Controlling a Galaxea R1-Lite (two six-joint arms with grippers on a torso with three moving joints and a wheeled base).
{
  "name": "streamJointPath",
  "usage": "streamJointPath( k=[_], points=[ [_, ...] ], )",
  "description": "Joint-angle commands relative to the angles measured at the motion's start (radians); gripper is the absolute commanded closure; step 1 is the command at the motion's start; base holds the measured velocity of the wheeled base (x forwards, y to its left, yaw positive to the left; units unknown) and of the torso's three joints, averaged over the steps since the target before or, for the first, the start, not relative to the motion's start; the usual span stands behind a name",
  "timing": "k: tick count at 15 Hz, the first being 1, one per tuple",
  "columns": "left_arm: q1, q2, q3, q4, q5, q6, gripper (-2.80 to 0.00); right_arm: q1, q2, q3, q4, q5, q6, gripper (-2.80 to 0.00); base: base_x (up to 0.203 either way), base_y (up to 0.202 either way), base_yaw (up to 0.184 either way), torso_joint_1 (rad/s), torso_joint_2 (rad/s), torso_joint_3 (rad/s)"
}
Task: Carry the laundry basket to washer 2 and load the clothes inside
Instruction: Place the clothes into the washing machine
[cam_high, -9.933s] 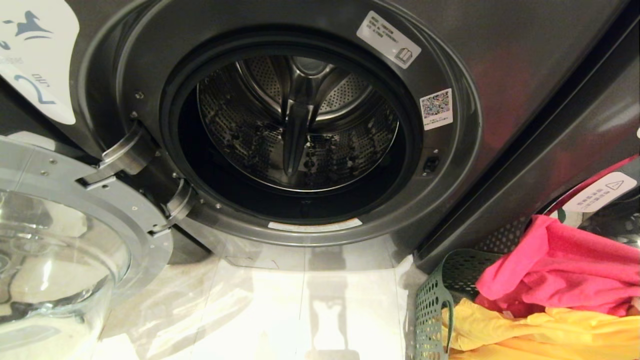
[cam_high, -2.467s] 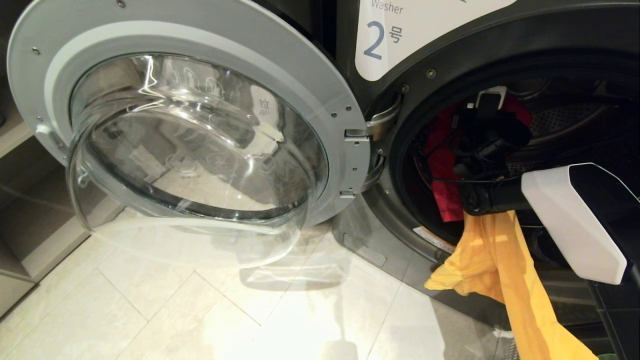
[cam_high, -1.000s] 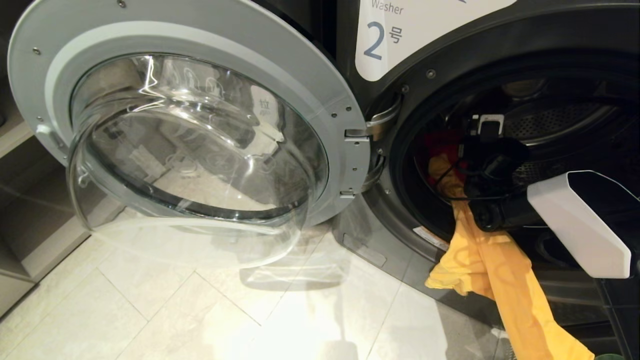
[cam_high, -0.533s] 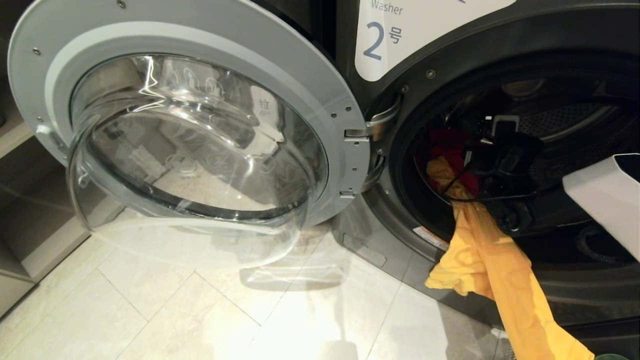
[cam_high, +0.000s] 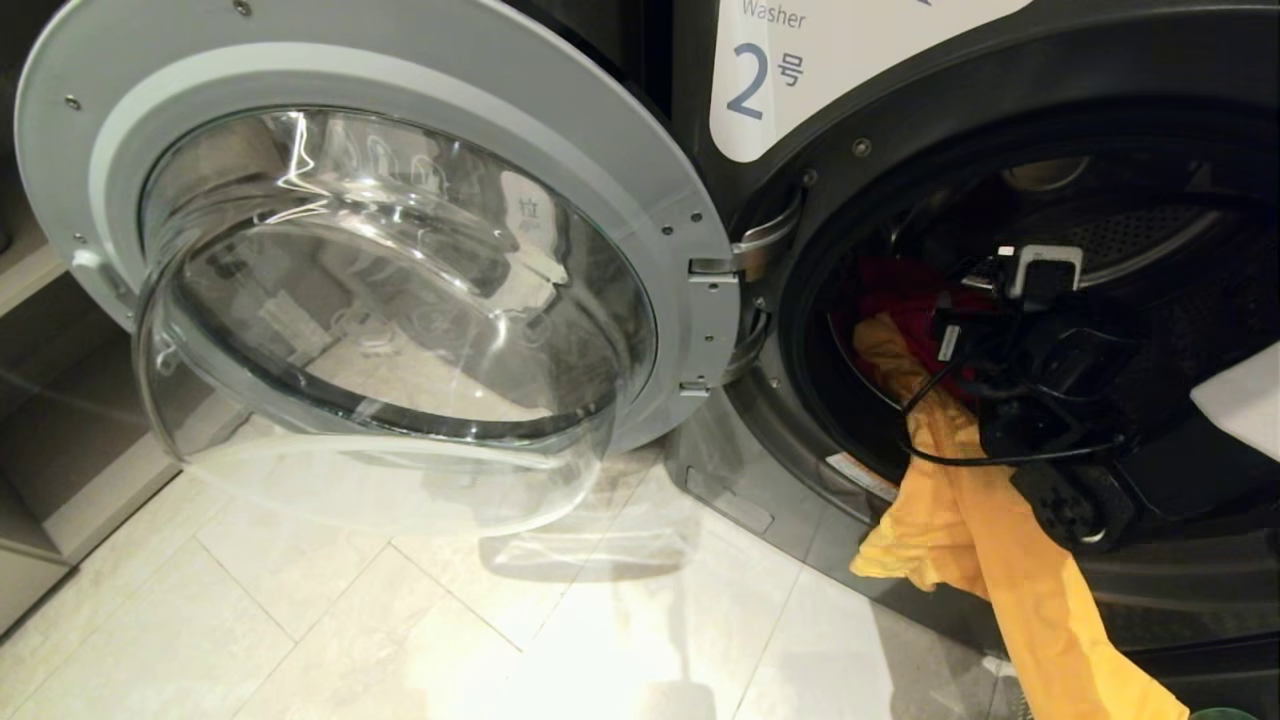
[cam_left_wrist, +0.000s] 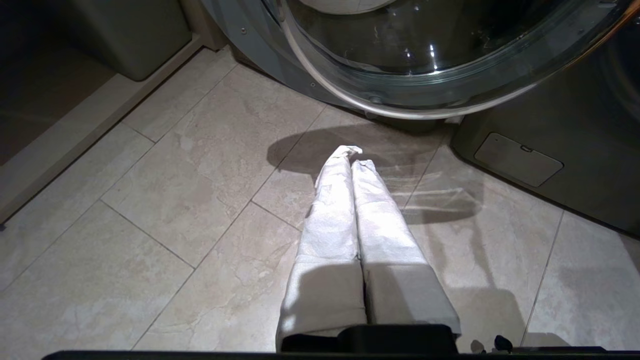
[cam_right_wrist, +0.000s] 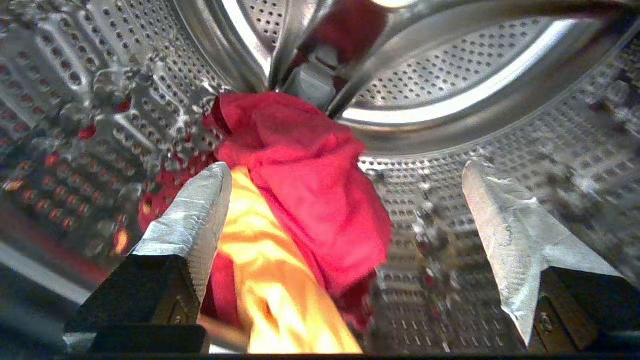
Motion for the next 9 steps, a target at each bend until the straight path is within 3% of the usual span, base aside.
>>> streamJointPath(
  k=[1,6,9],
  points=[
    [0.001,0.0,0.04,-0.001,0.001,0.0,0.0,0.013,-0.053,0.084,-0.042,-0.011,-0.001,-2.8,0.0,0.0,0.0,0.0,0.0,0.0],
    [0.001,0.0,0.04,-0.001,0.001,0.0,0.0,0.014,-0.216,0.362,-0.043,-0.026,-0.013,-2.8,0.0,0.0,0.0,0.0,0.0,0.0],
    [0.001,0.0,0.04,-0.001,0.001,0.0,0.0,0.018,-0.274,0.505,0.092,0.022,-0.013,-2.8,0.0,0.0,0.0,0.0,0.0,0.0]
  ],
)
